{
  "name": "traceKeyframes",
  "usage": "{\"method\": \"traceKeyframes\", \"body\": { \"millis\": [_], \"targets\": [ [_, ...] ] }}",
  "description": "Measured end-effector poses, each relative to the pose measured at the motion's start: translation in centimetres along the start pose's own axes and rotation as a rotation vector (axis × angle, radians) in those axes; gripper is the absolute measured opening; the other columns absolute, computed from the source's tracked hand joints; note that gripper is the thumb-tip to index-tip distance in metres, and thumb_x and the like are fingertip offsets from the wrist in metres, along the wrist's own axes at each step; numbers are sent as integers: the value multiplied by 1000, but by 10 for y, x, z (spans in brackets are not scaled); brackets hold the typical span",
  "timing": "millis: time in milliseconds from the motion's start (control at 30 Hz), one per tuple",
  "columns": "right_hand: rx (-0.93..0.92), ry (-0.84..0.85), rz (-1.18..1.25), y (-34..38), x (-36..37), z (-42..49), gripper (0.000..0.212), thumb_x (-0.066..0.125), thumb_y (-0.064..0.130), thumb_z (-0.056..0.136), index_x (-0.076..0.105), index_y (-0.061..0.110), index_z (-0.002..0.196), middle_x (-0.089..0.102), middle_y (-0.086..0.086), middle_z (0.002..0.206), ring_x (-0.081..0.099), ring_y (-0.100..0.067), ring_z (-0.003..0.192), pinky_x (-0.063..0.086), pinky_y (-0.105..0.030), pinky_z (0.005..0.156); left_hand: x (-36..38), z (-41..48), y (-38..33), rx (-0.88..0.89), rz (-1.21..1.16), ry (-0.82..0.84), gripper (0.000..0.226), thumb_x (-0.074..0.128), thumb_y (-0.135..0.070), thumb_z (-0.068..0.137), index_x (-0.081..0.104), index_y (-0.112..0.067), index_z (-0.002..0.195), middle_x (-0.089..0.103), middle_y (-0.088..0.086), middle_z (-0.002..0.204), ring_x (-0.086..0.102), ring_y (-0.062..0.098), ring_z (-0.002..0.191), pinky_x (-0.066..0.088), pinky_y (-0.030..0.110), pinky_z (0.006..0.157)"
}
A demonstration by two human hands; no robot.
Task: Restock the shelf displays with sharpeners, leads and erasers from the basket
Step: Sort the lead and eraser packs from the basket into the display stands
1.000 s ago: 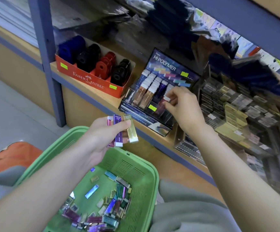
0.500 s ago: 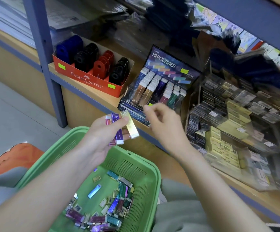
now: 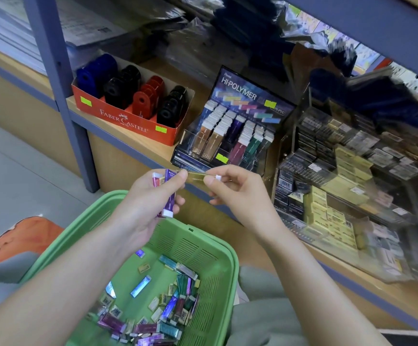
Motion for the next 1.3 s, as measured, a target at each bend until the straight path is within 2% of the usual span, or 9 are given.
{"method": "traceKeyframes", "body": {
  "millis": [200, 367, 467, 600, 700, 767, 967, 1133, 1300],
  "targets": [
    [-74, -19, 38, 1, -7, -5, 12, 64, 9, 88, 70, 19, 88, 64, 4, 70, 61, -5, 64, 53, -19, 67, 6, -3, 0, -31, 39, 93, 22, 65, -28, 87, 59, -12, 100, 61, 1, 80, 52, 8, 53, 43, 18, 43],
    [-165, -263, 68, 12, -28, 1, 8, 64, 9, 88, 69, 14, 92, 70, 4, 72, 66, -8, 70, 57, -24, 70, 9, -5, 2, -65, 31, 106, 22, 65, -20, 87, 55, -7, 102, 58, 5, 77, 50, 11, 55, 45, 20, 52],
    [-248, -395, -60, 22, -45, 8, 9, 63, 12, 90, 68, 19, 92, 70, 4, 78, 67, -10, 74, 57, -26, 75, 7, -4, 1, -83, -33, 103, 12, 60, -9, 89, 54, -4, 98, 56, 8, 75, 51, 12, 57, 47, 20, 53],
    [-293, -575, -337, 23, -76, 22, 7, 58, 23, 94, 65, 24, 94, 68, 4, 85, 67, -15, 81, 56, -39, 78, 3, -3, -2, -66, -62, 105, 17, 59, -11, 90, 56, -2, 105, 65, 12, 84, 64, 14, 63, 56, 22, 59],
    [-305, -632, -491, 21, -96, 35, 7, 56, 23, 94, 64, 22, 96, 67, 0, 87, 65, -17, 80, 52, -24, 73, 3, -4, -6, -23, -74, 119, 20, 59, -17, 89, 60, -3, 103, 70, 12, 88, 69, 14, 65, 58, 22, 62],
    [-290, -621, -592, 18, -104, 44, 9, 57, 21, 94, 65, 18, 97, 66, -2, 86, 63, -17, 78, 43, -11, 65, 3, -3, -6, -12, -80, 122, 21, 60, -19, 88, 61, -4, 103, 71, 9, 84, 69, 13, 65, 59, 24, 65],
    [-221, -469, -784, 6, -112, 63, 13, 62, 15, 91, 67, 6, 100, 62, -2, 86, 57, -15, 79, 36, -15, 67, 6, -2, -8, -42, -149, 142, 17, 61, -19, 89, 59, -7, 101, 70, 8, 79, 69, 15, 64, 59, 24, 63],
    [-241, -378, -876, 12, -110, 72, 13, 61, 11, 92, 68, 7, 102, 61, 0, 87, 58, -15, 82, 40, -22, 75, 9, 3, -8, -104, -231, 109, 5, 58, -3, 89, 54, -6, 92, 67, 15, 83, 69, 20, 62, 58, 35, 70],
    [-223, -319, -861, 16, -112, 85, 14, 62, 9, 90, 68, 6, 103, 63, -2, 86, 60, -17, 80, 47, -27, 81, 9, 7, -4, -126, -264, 111, 13, 56, 4, 85, 53, -4, 95, 66, 16, 85, 69, 20, 60, 59, 31, 59]
  ]
}}
Point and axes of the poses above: each hand's wrist, its own z-axis towards the middle knuckle, its own x-axis out of the palm, y = z × x, the point moved 3 cm from there along z, towards the middle knuckle
